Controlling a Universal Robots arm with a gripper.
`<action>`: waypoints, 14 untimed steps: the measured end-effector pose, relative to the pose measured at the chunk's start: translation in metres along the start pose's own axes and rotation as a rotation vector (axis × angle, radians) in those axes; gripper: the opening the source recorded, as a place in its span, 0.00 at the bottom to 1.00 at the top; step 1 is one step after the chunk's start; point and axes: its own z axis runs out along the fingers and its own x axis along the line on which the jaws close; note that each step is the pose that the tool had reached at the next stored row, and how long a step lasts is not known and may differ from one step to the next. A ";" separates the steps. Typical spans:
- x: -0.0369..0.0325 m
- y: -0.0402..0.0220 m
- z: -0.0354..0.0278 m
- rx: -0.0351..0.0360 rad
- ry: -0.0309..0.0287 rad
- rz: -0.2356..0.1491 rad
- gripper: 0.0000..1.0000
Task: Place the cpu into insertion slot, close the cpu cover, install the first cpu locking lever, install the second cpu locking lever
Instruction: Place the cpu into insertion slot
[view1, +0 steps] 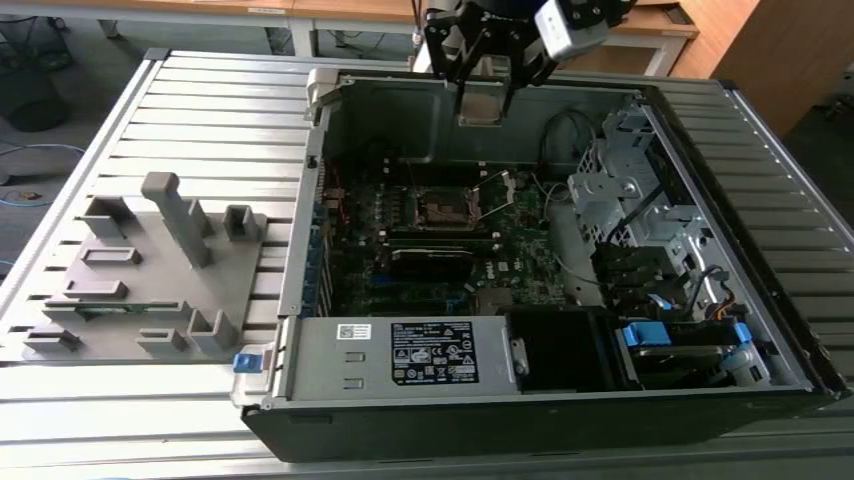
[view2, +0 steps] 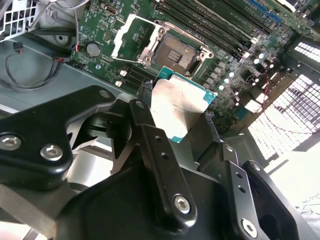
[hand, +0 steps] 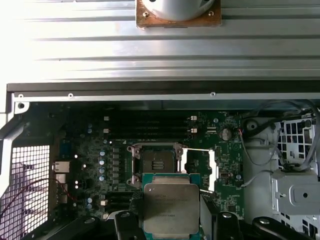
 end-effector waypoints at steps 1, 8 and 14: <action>0.0000 -0.0001 0.0006 0.0001 -0.0001 0.000 0.54; 0.0000 -0.0006 0.0063 0.0001 -0.0016 0.000 0.54; 0.0003 -0.0010 0.0114 0.0001 -0.0049 -0.001 0.54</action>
